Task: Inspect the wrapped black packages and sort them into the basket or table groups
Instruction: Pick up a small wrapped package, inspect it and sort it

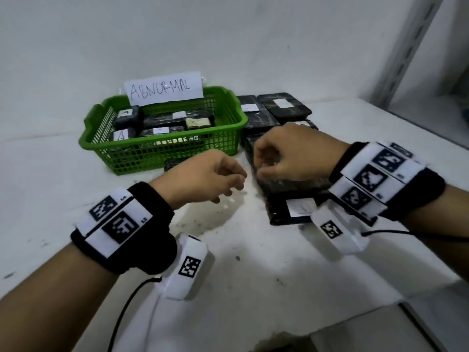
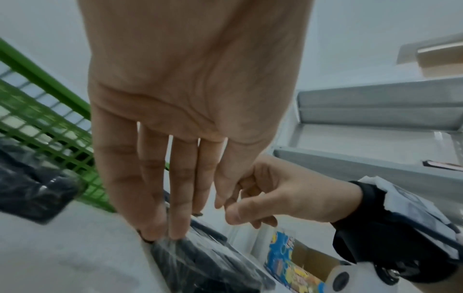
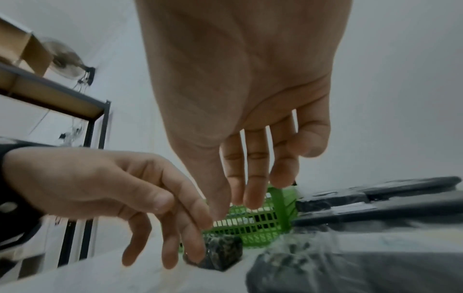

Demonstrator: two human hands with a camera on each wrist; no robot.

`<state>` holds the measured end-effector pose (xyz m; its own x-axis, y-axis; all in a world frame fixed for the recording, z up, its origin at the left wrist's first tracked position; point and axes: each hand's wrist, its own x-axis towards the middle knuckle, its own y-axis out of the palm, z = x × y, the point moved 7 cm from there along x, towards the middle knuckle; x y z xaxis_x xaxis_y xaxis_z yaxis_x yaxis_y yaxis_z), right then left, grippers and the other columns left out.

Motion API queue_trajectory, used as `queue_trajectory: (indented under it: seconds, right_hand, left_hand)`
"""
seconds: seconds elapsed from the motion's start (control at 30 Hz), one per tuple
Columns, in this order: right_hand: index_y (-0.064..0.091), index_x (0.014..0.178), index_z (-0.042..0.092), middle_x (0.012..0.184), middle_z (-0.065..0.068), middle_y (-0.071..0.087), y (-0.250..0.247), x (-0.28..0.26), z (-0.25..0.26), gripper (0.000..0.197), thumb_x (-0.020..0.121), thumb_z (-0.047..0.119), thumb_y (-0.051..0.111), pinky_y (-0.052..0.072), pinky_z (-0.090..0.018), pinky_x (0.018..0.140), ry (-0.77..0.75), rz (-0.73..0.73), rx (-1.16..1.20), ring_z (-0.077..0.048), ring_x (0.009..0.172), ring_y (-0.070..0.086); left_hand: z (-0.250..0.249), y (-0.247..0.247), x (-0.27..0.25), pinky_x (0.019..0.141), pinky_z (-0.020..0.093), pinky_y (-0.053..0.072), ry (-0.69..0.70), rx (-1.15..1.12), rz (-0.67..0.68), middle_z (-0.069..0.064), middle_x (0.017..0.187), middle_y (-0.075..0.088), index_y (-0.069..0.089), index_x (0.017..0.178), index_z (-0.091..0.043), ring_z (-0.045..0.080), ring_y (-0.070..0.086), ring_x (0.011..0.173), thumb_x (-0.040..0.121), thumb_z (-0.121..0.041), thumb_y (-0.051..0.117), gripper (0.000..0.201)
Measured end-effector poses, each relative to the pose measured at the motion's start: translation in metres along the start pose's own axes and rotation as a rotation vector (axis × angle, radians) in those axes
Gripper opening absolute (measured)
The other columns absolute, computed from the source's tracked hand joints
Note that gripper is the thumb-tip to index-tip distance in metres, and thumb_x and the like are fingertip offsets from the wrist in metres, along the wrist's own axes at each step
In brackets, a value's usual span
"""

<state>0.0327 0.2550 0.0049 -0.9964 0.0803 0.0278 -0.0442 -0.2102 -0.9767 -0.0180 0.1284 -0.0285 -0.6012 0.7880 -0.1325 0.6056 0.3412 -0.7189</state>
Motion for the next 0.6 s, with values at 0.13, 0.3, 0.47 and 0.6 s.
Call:
queue_trajectory:
  seconds: [0.13, 0.3, 0.47, 0.6]
  right_hand:
    - [0.070, 0.099, 0.028, 0.090, 0.012, 0.067, 0.020, 0.049, 0.019, 0.022, 0.084, 0.042, 0.077, 0.045, -0.027, 0.075, 0.033, -0.001, 0.112, -0.013, 0.089, 0.063]
    - [0.050, 0.138, 0.021, 0.135, -0.004, 0.060, 0.066, 0.092, 0.039, 0.061, 0.089, 0.051, 0.069, 0.050, -0.035, 0.094, 0.105, 0.168, 0.087, -0.025, 0.117, 0.060]
    - [0.057, 0.125, 0.018, 0.118, -0.006, 0.067, 0.088, 0.106, 0.058, 0.048, 0.087, 0.042, 0.073, 0.044, -0.028, 0.077, 0.101, 0.181, 0.068, -0.025, 0.102, 0.062]
    - [0.064, 0.118, 0.020, 0.113, -0.003, 0.068, 0.081, 0.107, 0.062, 0.034, 0.090, 0.038, 0.070, 0.045, -0.029, 0.072, 0.103, 0.125, 0.217, -0.020, 0.095, 0.063]
  left_hand:
    - [0.033, -0.036, -0.004, 0.073, 0.034, 0.059, -0.087, -0.030, -0.217, -0.003, 0.098, 0.075, 0.072, 0.110, -0.019, 0.015, 0.070, 0.090, 0.100, -0.025, 0.058, 0.018]
    - [0.083, -0.070, -0.003, 0.082, 0.037, 0.055, -0.240, 0.099, -0.381, 0.001, 0.101, 0.069, 0.067, 0.104, -0.020, 0.021, 0.064, 0.091, 0.096, -0.032, 0.063, 0.015]
    - [0.113, -0.076, 0.015, 0.087, 0.046, 0.059, -0.351, -0.066, -0.342, 0.009, 0.110, 0.065, 0.057, 0.120, -0.015, 0.028, 0.068, 0.096, 0.093, -0.032, 0.068, 0.033]
    - [0.116, -0.078, 0.014, 0.088, 0.044, 0.056, -0.274, -0.099, -0.322, 0.008, 0.114, 0.064, 0.055, 0.124, -0.016, 0.027, 0.066, 0.099, 0.087, -0.037, 0.074, 0.047]
